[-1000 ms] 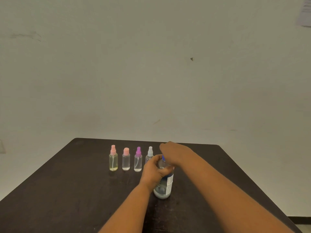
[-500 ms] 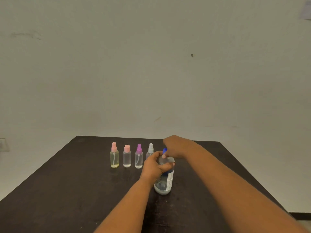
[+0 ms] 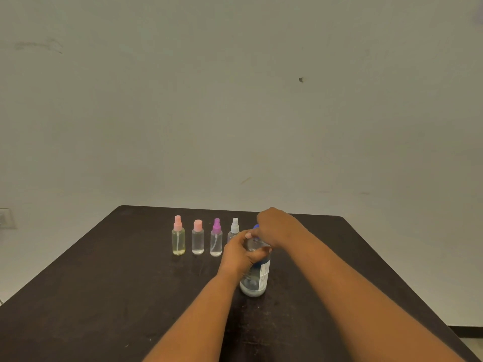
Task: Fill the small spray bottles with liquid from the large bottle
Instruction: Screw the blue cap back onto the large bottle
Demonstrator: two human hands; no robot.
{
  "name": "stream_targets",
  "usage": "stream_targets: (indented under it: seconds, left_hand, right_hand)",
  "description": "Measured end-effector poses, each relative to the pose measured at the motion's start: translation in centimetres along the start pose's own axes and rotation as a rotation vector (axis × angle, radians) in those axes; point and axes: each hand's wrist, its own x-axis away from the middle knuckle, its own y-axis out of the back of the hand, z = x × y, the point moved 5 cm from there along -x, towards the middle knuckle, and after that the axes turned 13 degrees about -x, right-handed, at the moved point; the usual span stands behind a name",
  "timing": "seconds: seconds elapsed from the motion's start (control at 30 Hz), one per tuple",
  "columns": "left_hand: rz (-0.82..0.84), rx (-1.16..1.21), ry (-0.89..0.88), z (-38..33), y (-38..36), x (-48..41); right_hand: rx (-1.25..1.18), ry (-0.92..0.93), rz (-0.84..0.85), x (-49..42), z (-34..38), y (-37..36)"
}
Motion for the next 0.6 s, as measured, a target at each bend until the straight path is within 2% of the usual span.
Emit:
stream_targets:
  seconds: [0.13, 0.23, 0.33, 0.47, 0.6]
  left_hand:
    - [0.027, -0.021, -0.020, -0.3, 0.0, 0.2]
    - [0.029, -0.012, -0.031, -0.2, 0.0, 0.2]
    - [0.028, -0.017, -0.049, -0.2, 0.0, 0.2]
    - [0.027, 0.000, -0.061, -0.2, 0.1, 0.4]
    - [0.014, -0.043, -0.074, -0.6, 0.2, 0.5]
  right_hand:
    - [-0.369, 0.006, 0.032, -0.1, -1.7, 0.1]
    - [-0.715, 0.046, -0.025, 0.4, -2.7, -0.6]
    - [-0.957, 0.003, -0.136, 0.4, -3.2, -2.0]
    - [-1.022, -0.067, -0.340, 0.8, -3.3, -2.6]
    - [-0.814, -0.090, -0.479, 1.7, -2.2, -2.8]
